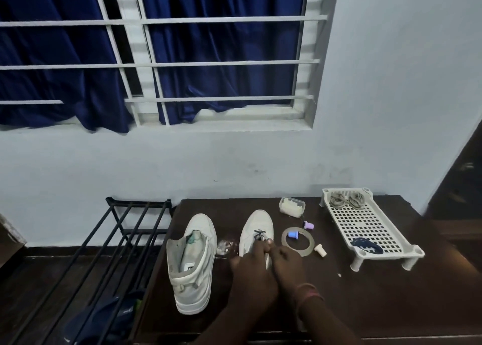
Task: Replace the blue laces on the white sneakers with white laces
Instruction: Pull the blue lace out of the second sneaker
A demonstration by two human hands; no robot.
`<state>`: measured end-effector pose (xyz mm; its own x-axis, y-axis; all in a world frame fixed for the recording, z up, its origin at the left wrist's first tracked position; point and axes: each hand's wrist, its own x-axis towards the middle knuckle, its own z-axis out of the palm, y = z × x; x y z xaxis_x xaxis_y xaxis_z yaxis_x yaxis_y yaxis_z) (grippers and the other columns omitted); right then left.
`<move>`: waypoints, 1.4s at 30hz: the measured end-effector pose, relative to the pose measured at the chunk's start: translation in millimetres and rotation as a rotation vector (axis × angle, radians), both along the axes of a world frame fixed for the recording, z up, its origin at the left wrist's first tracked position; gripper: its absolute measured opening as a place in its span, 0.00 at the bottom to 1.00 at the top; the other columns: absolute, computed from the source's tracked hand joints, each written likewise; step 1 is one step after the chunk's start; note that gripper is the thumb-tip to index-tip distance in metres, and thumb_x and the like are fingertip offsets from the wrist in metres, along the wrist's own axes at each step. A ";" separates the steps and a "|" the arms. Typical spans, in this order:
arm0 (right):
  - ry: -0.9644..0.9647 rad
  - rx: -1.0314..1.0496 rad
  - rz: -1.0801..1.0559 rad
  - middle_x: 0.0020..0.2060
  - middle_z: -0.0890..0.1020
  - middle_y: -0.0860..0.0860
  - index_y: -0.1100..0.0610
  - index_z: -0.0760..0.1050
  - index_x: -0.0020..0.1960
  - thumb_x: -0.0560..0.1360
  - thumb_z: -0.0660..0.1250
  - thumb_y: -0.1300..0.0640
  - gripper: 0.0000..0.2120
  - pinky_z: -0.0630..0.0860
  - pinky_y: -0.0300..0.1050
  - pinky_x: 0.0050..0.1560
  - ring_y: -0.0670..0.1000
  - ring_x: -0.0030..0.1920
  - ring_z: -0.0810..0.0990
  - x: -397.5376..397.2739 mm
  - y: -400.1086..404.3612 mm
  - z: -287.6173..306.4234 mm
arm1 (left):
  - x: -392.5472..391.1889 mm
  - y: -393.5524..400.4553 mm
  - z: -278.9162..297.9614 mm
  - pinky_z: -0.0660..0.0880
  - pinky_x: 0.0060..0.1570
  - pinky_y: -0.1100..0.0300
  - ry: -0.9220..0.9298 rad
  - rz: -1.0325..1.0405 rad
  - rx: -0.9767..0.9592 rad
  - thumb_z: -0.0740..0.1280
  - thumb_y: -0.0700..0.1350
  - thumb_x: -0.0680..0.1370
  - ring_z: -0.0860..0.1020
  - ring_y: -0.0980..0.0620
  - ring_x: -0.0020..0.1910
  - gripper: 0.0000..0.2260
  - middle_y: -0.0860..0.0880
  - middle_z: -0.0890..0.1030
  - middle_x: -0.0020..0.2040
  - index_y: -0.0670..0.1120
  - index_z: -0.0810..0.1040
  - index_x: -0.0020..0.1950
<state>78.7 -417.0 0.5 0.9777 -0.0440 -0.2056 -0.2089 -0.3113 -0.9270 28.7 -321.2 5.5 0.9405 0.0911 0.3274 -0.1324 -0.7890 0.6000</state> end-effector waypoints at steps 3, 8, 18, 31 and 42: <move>-0.065 -0.027 0.042 0.26 0.78 0.50 0.58 0.75 0.31 0.75 0.66 0.38 0.25 0.72 0.46 0.37 0.47 0.30 0.75 3.9 -2.0 -2.6 | -6.6 14.3 -5.4 0.76 0.51 0.49 -0.044 -0.015 -0.294 0.62 0.43 0.72 0.81 0.57 0.46 0.13 0.58 0.81 0.46 0.57 0.71 0.53; -0.069 -0.183 0.153 0.34 0.82 0.49 0.54 0.78 0.42 0.69 0.71 0.35 0.21 0.75 0.45 0.40 0.47 0.37 0.80 10.2 -1.5 -6.4 | 4.6 29.7 2.6 0.79 0.43 0.46 -0.209 0.284 -0.652 0.64 0.37 0.76 0.82 0.50 0.40 0.11 0.53 0.83 0.43 0.54 0.76 0.48; -0.127 -0.434 0.329 0.41 0.81 0.45 0.47 0.75 0.48 0.69 0.70 0.54 0.09 0.69 0.34 0.34 0.45 0.40 0.79 16.9 -6.3 21.0 | 39.9 54.3 3.1 0.79 0.46 0.57 0.429 0.009 -0.387 0.74 0.47 0.65 0.82 0.58 0.39 0.18 0.53 0.83 0.39 0.59 0.81 0.53; -0.496 -0.780 0.224 0.36 0.82 0.49 0.53 0.80 0.41 0.72 0.66 0.55 0.05 0.64 0.38 0.32 0.48 0.36 0.75 21.1 -1.2 35.4 | 43.4 49.8 1.9 0.75 0.47 0.61 -0.057 -0.020 -0.031 0.73 0.48 0.73 0.80 0.61 0.46 0.05 0.59 0.86 0.44 0.55 0.87 0.46; 0.186 0.249 0.142 0.32 0.71 0.54 0.54 0.72 0.33 0.72 0.65 0.49 0.13 0.59 0.44 0.30 0.51 0.29 0.64 37.0 -7.6 59.5 | 54.3 63.7 33.2 0.66 0.36 0.61 0.622 -0.009 -1.273 0.70 0.56 0.78 0.72 0.56 0.34 0.13 0.51 0.80 0.42 0.50 0.80 0.37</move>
<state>115.7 -424.6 60.0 0.9150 0.1639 -0.3687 -0.3529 -0.1179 -0.9282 82.9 -257.6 38.7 0.9008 -0.0016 -0.4342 0.4109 0.3268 0.8511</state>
